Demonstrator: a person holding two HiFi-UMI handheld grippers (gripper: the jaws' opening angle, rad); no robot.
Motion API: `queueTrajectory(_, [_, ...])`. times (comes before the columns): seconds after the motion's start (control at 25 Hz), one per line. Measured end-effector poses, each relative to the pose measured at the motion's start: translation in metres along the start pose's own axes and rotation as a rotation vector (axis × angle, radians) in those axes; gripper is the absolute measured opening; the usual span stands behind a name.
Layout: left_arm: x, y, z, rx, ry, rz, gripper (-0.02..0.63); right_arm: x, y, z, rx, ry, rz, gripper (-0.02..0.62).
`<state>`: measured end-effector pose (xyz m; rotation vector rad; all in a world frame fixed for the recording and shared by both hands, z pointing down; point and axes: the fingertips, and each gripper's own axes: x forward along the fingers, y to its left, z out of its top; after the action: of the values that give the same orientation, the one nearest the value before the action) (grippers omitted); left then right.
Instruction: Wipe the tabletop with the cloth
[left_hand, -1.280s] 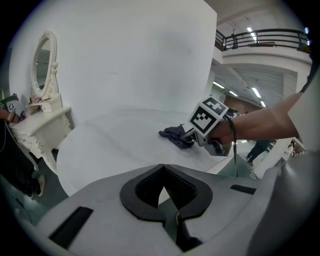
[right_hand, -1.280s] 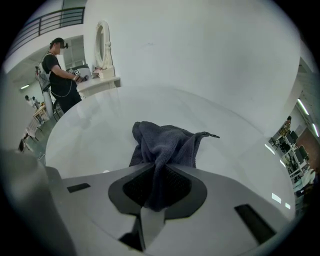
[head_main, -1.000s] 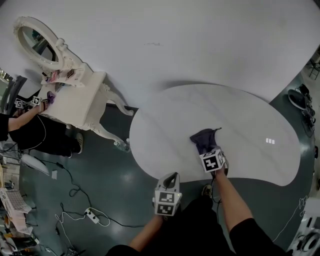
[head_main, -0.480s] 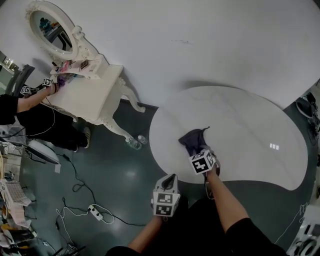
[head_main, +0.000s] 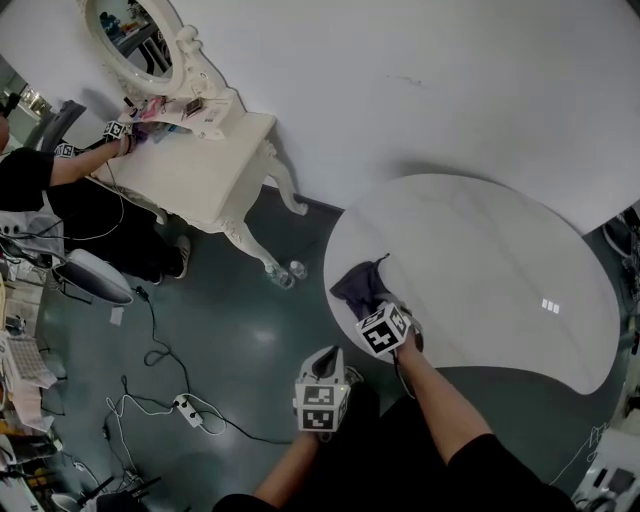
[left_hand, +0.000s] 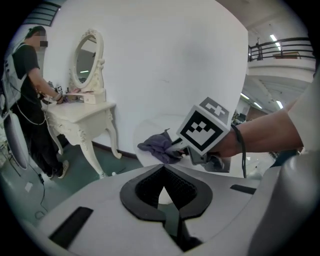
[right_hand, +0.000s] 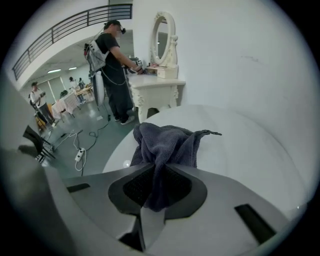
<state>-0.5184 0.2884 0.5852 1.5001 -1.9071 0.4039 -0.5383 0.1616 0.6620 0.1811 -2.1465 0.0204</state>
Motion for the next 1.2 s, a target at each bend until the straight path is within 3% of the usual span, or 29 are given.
queueTrajectory(0.16, [-0.008,0.023,-0.013,-0.043,0.015,0.051,0.006,-0.001,0.04,0.004,-0.087,-0.021,0.048,0.041])
queueTrajectory(0.44, [-0.001,0.017,-0.008,-0.026,0.017,0.048,0.006,-0.024,0.056,-0.033,-0.079,-0.041,0.062,0.042])
queueTrajectory(0.76, [0.027,-0.065,0.008,0.071,0.026,-0.061,0.006,-0.071,0.016,-0.107,0.047,-0.038,-0.003,0.043])
queueTrajectory(1.2, [0.059,-0.183,-0.008,0.191,0.112,-0.181,0.006,-0.127,-0.048,-0.197,0.208,-0.046,-0.073,0.043])
